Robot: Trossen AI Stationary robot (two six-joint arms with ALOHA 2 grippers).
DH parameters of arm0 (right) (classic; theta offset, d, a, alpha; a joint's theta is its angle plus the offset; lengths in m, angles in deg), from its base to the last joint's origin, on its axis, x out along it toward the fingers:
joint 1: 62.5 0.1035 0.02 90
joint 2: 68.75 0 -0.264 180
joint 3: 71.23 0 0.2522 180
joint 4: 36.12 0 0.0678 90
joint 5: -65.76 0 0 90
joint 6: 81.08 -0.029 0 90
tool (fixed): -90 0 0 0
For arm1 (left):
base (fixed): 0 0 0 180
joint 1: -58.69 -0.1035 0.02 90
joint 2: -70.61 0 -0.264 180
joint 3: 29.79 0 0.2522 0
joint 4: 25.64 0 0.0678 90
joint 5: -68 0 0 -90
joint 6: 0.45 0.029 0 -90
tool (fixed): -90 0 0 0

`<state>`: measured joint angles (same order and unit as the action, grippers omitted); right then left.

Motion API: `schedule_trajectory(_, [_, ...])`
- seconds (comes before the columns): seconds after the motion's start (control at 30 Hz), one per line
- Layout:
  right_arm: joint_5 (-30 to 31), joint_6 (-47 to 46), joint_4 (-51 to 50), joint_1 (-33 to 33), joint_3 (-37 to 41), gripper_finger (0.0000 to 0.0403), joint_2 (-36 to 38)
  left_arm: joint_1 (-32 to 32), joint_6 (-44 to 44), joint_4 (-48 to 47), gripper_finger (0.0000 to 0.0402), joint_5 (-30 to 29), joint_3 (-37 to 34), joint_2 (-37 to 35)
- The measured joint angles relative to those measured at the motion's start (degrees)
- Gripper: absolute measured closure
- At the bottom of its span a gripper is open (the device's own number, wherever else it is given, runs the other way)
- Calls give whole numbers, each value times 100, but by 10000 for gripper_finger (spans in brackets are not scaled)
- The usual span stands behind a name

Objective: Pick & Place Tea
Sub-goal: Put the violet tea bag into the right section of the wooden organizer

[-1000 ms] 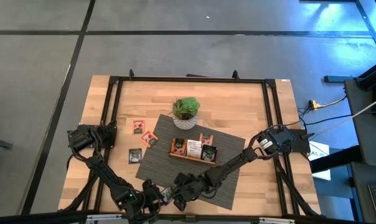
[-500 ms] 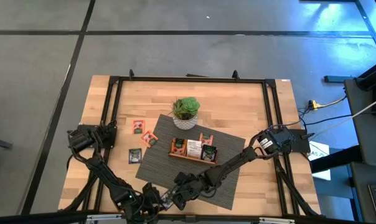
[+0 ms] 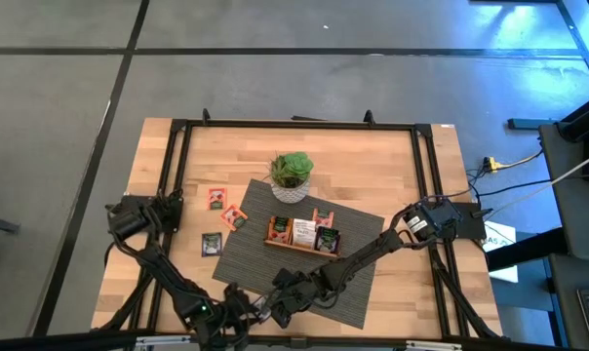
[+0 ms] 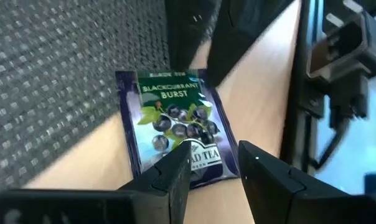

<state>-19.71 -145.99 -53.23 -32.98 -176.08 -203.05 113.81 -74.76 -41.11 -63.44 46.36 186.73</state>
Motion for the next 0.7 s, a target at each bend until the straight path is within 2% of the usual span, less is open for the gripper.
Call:
schedule_trajectory(0.27, [-228, -218, -345, -1, -4, 278, 15, -68, -212, 476, 272, -222, 33, 450])
schedule_trajectory(0.7, [-109, 99, -415, 0, 17, 394, 9, -38, -208, 516, 272, -194, 28, 487])
